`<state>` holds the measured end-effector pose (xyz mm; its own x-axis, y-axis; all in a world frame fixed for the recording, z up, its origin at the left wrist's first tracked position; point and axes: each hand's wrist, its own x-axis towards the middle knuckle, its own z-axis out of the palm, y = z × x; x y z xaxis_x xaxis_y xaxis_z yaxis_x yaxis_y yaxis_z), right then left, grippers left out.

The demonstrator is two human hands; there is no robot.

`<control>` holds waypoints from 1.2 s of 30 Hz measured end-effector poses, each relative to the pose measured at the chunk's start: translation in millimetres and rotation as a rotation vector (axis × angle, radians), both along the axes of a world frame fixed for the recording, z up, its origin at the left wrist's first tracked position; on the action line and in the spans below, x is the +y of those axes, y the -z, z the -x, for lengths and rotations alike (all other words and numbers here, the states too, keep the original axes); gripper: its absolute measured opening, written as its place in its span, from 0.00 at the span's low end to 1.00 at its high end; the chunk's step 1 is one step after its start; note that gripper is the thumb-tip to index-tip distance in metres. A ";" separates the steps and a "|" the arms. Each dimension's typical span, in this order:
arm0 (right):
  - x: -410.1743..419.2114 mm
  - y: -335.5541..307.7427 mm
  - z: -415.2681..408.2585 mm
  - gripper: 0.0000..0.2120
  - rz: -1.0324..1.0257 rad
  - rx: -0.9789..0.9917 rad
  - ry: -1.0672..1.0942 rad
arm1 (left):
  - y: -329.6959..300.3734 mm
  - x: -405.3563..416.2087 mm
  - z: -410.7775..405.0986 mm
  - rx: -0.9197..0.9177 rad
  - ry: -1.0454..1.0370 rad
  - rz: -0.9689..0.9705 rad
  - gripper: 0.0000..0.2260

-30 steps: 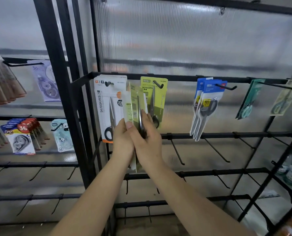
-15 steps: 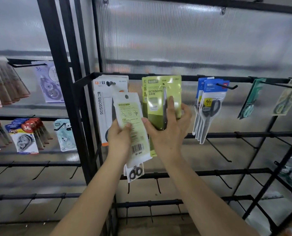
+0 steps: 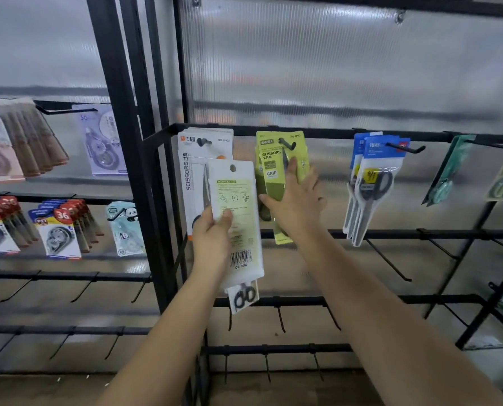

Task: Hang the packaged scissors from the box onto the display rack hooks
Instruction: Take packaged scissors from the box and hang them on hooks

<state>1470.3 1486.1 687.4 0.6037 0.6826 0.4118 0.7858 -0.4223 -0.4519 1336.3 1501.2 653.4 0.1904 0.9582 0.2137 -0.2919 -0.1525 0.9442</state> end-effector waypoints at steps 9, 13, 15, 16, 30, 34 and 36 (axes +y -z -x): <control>-33.6 28.0 13.1 0.31 -0.294 0.596 -0.461 | -3.8 2.1 10.1 -0.312 0.255 0.170 0.08; -52.5 25.6 40.8 0.24 -0.360 0.913 -0.651 | -4.7 -2.8 -8.7 -0.151 0.089 0.010 0.07; -57.8 28.1 48.5 0.22 -0.372 0.941 -0.659 | -3.0 -7.9 -17.0 -0.008 0.009 -0.173 0.05; -58.0 30.4 50.0 0.23 -0.383 0.935 -0.658 | -3.3 -10.2 -18.7 0.027 -0.012 -0.248 0.05; -58.3 46.8 31.6 0.28 -0.759 0.198 -0.257 | 11.4 7.5 -8.1 0.690 -0.288 -0.722 0.11; -62.1 46.4 22.9 0.32 -0.801 0.124 -0.200 | 18.9 2.8 -9.9 0.668 -0.298 -0.775 0.16; -61.6 35.3 16.6 0.33 -0.770 0.163 -0.186 | 19.0 -0.8 -13.0 0.694 -0.291 -0.777 0.14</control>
<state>1453.7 1424.5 652.1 0.6011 0.3385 0.7239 0.7115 0.1858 -0.6777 1349.3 1500.4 634.4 0.2905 0.6350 0.7158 0.4134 -0.7579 0.5046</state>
